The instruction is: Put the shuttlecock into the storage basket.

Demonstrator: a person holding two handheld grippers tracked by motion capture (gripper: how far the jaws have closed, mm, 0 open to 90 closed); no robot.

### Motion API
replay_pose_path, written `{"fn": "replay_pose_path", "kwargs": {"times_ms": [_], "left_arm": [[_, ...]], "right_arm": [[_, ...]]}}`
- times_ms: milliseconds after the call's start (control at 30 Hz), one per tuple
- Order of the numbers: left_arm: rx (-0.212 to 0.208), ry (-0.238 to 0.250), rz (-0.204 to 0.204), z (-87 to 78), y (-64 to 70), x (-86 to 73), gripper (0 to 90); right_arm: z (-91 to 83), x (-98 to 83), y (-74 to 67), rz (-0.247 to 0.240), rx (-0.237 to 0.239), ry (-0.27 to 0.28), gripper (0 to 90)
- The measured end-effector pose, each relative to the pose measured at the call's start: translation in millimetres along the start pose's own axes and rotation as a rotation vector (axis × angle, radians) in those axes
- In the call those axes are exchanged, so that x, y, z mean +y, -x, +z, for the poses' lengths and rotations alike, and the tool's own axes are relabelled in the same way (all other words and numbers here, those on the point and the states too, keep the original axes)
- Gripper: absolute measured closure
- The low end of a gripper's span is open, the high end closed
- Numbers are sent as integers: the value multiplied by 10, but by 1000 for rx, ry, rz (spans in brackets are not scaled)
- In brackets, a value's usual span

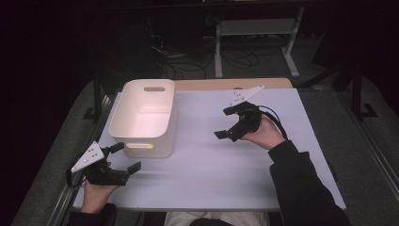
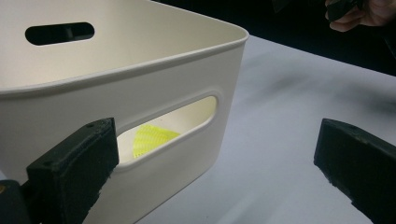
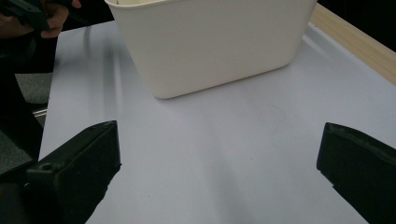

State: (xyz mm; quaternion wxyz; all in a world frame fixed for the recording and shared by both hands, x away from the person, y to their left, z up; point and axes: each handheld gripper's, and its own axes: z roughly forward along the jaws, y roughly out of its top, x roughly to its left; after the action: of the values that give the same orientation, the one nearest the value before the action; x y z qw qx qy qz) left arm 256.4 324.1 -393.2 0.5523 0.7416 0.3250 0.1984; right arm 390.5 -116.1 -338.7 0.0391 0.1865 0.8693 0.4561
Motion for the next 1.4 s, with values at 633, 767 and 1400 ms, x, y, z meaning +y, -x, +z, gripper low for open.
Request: {"fn": "replay_pose_path", "kwargs": {"times_ms": [633,767,1400], "left_arm": [[2,0,0,-3,0,0,0],[3,0,1,-5,-1,0,0],[5,1,-1,-4,-1,0,0]], "right_arm": [[-163,-238,37,37,-27,26,0],[-193,-277,31,44,-33,29,0],[-353,-583,30,95,-70,47,0]]}}
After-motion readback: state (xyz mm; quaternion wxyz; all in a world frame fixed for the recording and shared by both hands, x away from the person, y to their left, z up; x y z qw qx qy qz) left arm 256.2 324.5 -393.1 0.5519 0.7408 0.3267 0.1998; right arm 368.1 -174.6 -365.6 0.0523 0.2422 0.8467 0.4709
